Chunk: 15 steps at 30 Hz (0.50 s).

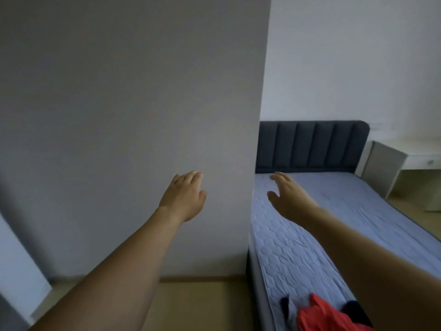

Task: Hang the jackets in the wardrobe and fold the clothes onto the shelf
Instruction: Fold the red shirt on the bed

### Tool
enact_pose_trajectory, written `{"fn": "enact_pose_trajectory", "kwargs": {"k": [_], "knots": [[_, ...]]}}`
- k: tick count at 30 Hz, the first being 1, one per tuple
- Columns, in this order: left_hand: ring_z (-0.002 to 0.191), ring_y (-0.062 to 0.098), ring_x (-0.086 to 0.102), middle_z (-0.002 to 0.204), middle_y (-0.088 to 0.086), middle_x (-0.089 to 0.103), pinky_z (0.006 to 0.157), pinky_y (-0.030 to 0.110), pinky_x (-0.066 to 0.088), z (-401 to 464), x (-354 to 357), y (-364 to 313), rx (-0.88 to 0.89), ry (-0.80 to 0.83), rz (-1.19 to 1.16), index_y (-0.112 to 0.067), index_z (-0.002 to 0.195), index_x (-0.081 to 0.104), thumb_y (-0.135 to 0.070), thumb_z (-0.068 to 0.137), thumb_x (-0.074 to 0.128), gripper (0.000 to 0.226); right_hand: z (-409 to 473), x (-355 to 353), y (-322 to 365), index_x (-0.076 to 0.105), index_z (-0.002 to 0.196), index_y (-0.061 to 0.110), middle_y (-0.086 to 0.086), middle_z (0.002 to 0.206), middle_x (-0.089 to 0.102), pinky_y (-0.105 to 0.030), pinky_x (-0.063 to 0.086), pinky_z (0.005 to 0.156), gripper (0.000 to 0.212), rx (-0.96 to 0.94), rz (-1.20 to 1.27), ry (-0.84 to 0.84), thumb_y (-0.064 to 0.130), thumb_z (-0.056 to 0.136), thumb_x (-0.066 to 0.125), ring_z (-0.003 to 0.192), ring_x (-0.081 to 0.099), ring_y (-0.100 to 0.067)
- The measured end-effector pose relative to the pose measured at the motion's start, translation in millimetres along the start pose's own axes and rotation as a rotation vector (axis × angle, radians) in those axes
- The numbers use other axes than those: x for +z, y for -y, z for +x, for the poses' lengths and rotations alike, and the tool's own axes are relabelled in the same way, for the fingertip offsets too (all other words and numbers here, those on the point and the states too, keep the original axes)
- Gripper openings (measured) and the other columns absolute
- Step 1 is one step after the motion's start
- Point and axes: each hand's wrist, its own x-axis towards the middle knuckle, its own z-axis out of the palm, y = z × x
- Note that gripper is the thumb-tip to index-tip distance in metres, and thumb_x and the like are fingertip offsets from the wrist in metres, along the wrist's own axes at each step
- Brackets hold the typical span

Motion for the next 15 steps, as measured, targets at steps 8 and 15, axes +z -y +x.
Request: {"fn": "enact_pose_trajectory", "kwargs": {"k": [8,15], "knots": [[0.146,0.024,0.025,0.160,0.009,0.025,0.120,0.040,0.017,16.9,78.8,-137.7,-0.067,0.241,-0.057,-0.009,0.153,0.023,-0.031,0.102,0.031,0.056,-9.9,-17.0,-176.8,0.033,0.147,0.014,-0.006,0.153,0.034,-0.036,0.035,0.109,0.056,0.105,0.025,0.101,0.029,0.097,0.053,0.136,0.040,-0.025],[0.134,0.032,0.041,0.151,0.012,0.039,0.110,0.035,0.032,40.5,174.1,-269.2,-0.152,0.381,-0.145,-0.008,0.145,0.037,-0.025,0.099,0.038,0.049,-23.0,17.9,-339.8,0.028,0.149,0.014,-0.005,0.156,0.029,-0.035,0.030,0.111,0.060,0.192,0.015,0.286,0.028,0.096,0.052,0.140,0.034,-0.024]]}}
